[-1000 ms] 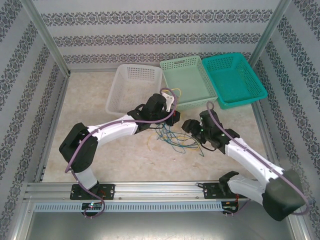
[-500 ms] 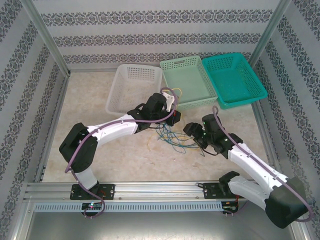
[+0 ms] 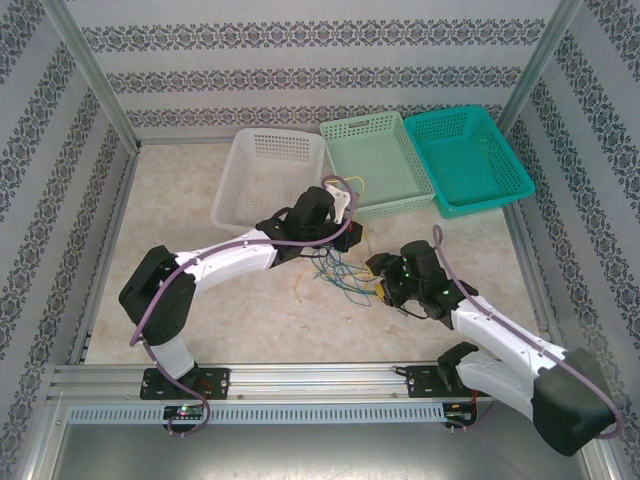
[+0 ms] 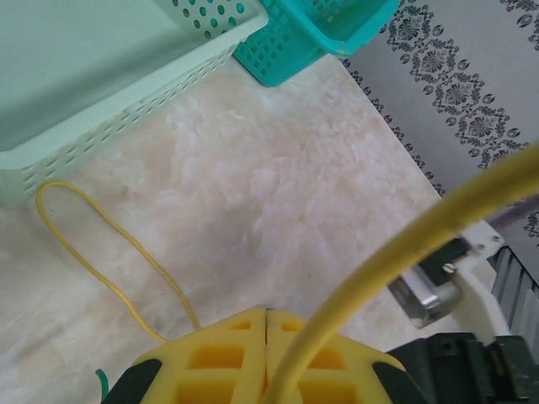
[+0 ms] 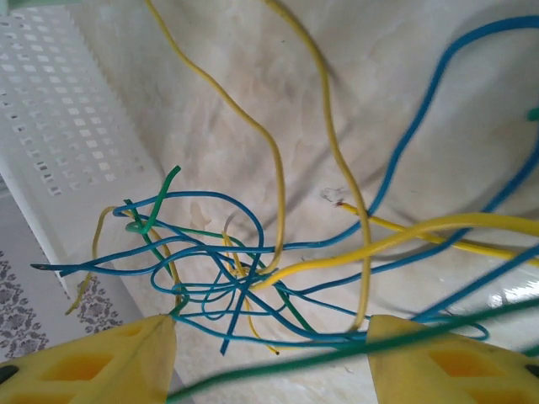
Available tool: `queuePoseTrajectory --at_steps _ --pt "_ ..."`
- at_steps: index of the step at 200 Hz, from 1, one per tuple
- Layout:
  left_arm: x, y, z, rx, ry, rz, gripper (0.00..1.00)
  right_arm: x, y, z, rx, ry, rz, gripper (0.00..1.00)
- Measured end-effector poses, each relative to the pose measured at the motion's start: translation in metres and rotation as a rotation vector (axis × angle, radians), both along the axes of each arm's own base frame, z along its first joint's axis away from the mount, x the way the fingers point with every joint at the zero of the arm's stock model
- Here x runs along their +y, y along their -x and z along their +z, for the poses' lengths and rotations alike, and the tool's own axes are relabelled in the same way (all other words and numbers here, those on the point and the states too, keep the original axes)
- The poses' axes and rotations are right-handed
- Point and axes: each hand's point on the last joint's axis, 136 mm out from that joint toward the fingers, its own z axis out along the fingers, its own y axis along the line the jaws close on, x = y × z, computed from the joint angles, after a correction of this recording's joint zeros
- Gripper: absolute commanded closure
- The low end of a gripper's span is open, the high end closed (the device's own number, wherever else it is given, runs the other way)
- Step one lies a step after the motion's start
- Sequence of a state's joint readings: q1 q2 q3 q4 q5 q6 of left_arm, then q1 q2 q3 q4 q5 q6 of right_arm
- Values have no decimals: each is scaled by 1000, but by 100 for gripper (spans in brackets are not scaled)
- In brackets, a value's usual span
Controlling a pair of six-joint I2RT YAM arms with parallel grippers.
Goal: Untangle the cables
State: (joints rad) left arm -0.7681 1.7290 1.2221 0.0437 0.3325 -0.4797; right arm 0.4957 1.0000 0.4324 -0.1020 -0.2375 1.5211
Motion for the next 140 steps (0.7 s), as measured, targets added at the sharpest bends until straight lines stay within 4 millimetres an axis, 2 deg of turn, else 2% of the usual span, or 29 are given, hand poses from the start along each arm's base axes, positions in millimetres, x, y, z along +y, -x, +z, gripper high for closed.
queuePoseTrajectory --at_steps 31,43,59,69,100,140 --pt "-3 4 1 0 3 -12 100 4 -12 -3 -10 3 -10 54" --pt "-4 5 1 1 4 -17 100 5 -15 -2 -24 5 -9 67" --pt "-6 7 1 2 4 -21 100 4 -19 0 -36 15 -16 91" --pt "-6 7 0 2 3 -22 100 2 -19 0 -46 39 -5 100" --pt "0 8 5 7 15 -10 100 -12 -14 -13 -25 147 -1 100" --pt "14 8 48 -14 103 17 100 -30 -3 -34 15 292 33 100"
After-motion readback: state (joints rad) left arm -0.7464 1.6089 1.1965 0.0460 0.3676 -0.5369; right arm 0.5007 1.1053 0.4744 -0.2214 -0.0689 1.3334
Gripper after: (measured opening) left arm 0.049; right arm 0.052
